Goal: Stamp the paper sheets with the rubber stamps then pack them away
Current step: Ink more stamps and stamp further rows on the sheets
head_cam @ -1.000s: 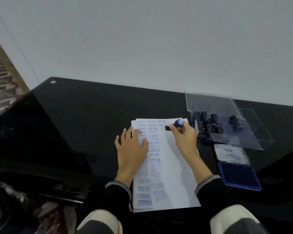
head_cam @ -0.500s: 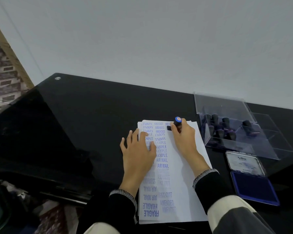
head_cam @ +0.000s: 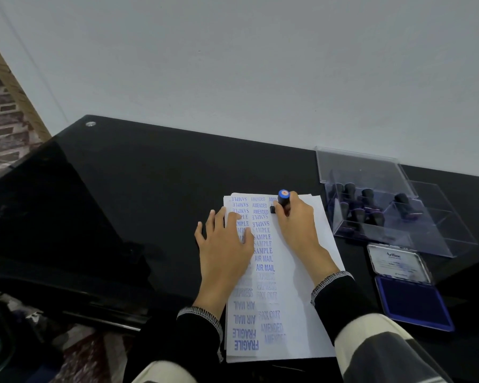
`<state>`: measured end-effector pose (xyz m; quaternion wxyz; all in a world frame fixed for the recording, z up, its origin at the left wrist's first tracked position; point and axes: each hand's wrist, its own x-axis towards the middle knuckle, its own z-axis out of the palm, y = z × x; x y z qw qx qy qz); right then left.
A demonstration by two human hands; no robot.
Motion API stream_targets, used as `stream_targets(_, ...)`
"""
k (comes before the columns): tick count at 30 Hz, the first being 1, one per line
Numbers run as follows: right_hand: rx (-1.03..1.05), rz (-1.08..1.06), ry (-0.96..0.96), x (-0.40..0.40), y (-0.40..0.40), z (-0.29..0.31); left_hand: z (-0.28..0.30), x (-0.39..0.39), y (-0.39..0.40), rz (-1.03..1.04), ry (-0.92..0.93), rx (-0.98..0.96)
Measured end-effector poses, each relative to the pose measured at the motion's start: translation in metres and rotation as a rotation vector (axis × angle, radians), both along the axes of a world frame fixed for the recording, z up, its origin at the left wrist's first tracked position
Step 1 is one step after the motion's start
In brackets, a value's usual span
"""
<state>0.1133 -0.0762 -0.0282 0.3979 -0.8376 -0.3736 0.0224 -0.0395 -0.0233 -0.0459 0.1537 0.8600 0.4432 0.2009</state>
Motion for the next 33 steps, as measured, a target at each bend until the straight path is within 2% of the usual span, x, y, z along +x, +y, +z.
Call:
stream_targets(14,-0.023,0.007,-0.019,0.000,0.002,0.001,0.001,-0.002,-0.001,-0.012,0.001,0.003)
stream_targets(16,0.036,-0.003,0.029,0.000,0.000,0.001,0.001,-0.002,-0.002,-0.016,-0.005,0.004)
stream_targets(20,0.378,-0.226,0.351,0.010,-0.007,0.004,0.001,-0.003,-0.001,-0.019,0.000,-0.001)
stream_targets(22,0.452,-0.285,0.430,0.014,-0.010,0.004,0.000,-0.002,-0.001,-0.018,0.005,-0.005)
stream_targets(33,0.518,-0.302,0.466,0.012,-0.010,0.004,0.000,-0.002,0.000,-0.012,0.002,-0.020)
